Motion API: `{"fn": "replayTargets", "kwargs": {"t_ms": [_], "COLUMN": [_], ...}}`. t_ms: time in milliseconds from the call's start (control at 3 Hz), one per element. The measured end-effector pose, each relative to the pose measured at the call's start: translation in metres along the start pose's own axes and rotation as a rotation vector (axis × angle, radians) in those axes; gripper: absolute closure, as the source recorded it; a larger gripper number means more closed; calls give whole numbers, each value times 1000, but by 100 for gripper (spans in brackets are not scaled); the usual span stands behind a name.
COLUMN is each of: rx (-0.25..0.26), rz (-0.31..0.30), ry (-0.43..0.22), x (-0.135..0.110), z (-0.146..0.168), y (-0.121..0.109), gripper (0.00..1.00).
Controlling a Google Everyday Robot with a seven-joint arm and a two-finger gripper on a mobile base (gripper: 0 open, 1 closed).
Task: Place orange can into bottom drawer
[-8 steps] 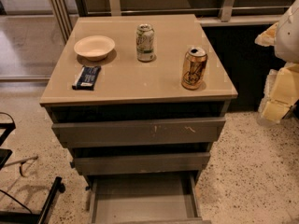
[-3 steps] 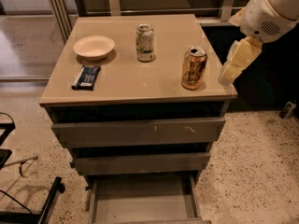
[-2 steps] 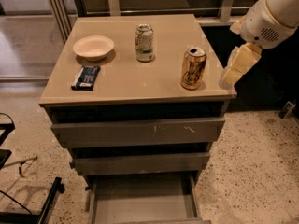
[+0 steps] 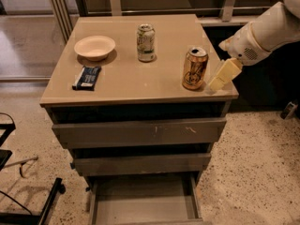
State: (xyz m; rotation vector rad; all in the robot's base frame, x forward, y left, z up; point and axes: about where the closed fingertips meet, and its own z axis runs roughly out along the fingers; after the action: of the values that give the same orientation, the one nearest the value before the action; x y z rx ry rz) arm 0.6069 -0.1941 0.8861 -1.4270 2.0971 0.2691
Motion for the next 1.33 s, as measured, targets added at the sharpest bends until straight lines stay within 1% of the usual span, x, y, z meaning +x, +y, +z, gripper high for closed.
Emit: {"fn": "replayTargets", "kwargs": {"t_ms": [333,667,1000,1333], "rx": [2,26,29,29], "rz": [6,0,5,5], "ry": [-77,-151,-207,-208], "x": [-10,-22,-32,-33], "z": [19,30,41,42], "y": [-11,-25,-30,-31], "gripper": [0,0,0,18]}}
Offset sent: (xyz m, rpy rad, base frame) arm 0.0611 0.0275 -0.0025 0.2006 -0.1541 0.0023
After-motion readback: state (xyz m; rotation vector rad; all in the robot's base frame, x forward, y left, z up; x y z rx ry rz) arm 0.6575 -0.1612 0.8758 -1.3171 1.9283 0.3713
